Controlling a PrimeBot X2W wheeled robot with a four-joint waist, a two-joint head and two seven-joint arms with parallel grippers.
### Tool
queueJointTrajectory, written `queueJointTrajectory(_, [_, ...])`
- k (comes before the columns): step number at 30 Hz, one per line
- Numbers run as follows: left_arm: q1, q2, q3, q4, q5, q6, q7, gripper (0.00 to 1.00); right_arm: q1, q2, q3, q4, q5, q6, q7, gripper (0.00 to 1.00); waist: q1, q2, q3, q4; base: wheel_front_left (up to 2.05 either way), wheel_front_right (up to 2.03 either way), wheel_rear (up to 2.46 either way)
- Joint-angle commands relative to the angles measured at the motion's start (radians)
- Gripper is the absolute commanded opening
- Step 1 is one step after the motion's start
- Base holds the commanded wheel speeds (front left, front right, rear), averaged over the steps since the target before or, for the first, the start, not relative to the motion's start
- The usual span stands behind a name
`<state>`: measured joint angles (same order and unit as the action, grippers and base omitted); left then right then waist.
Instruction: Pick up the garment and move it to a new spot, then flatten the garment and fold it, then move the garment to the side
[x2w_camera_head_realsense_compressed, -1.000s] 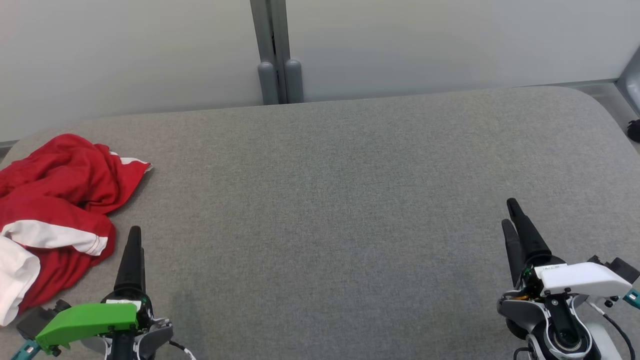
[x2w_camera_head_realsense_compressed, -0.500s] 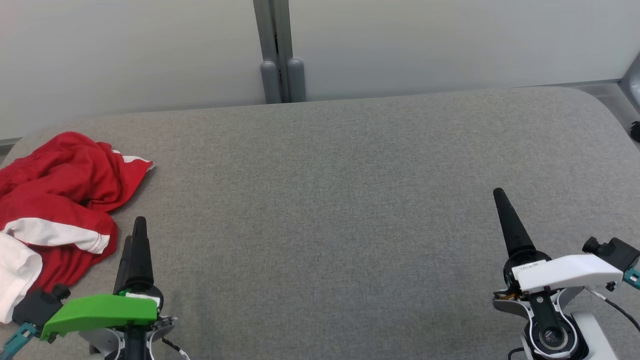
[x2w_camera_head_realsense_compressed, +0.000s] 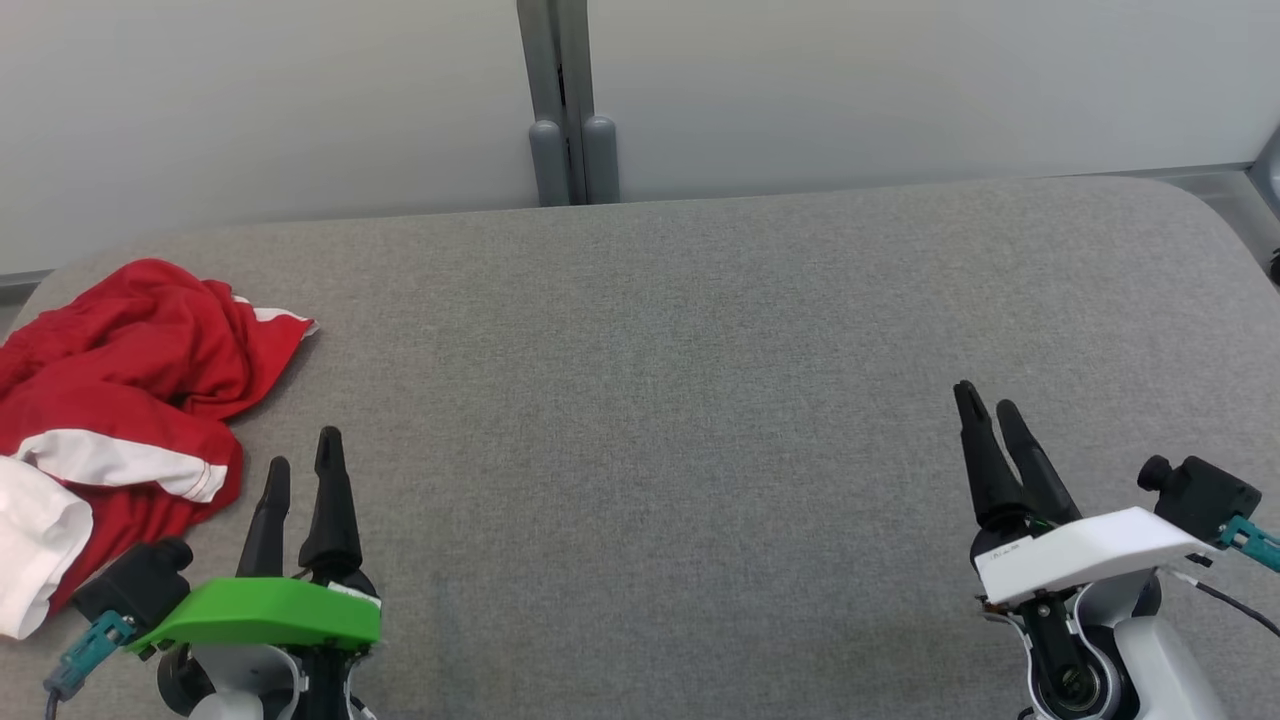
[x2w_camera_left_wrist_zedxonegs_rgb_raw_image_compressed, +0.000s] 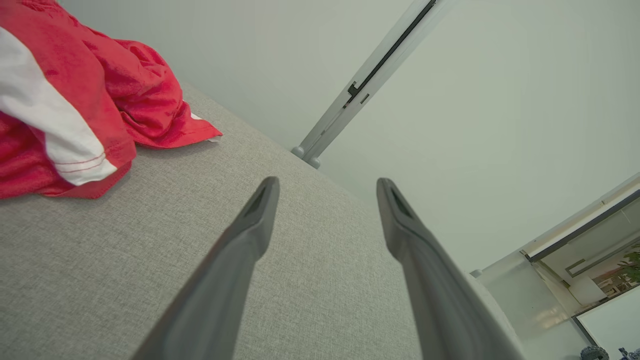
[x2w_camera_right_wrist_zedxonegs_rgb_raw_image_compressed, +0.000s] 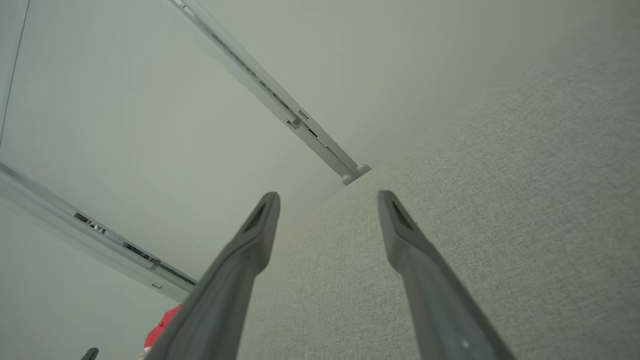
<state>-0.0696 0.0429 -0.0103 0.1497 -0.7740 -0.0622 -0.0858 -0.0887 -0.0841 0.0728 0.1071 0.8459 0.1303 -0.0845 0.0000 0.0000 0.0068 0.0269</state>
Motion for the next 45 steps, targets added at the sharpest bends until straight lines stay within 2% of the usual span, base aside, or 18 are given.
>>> queueJointTrajectory(1, [-0.008,0.007,-0.006,-0.018,0.036,0.006,-0.011,1.00,-0.023,-0.007,0.004,-0.013,-0.042,0.000,-0.013,1.00,0.0000,0.0000,0.000,0.001,0.00,0.00,0.00])
queueJointTrajectory(24, [-0.010,0.009,-0.041,-0.029,0.276,0.014,-0.076,1.00,-0.022,0.015,0.017,0.004,-0.342,0.000,-0.077,1.00,0.0000,0.0000,0.002,0.014,0.00,0.00,0.00])
queueJointTrajectory(45, [0.003,0.010,-0.061,-0.028,0.456,0.020,-0.122,1.00,-0.023,0.027,0.030,0.030,-0.531,0.001,-0.125,1.00,0.0000,0.0000,0.003,0.025,0.00,0.00,0.00])
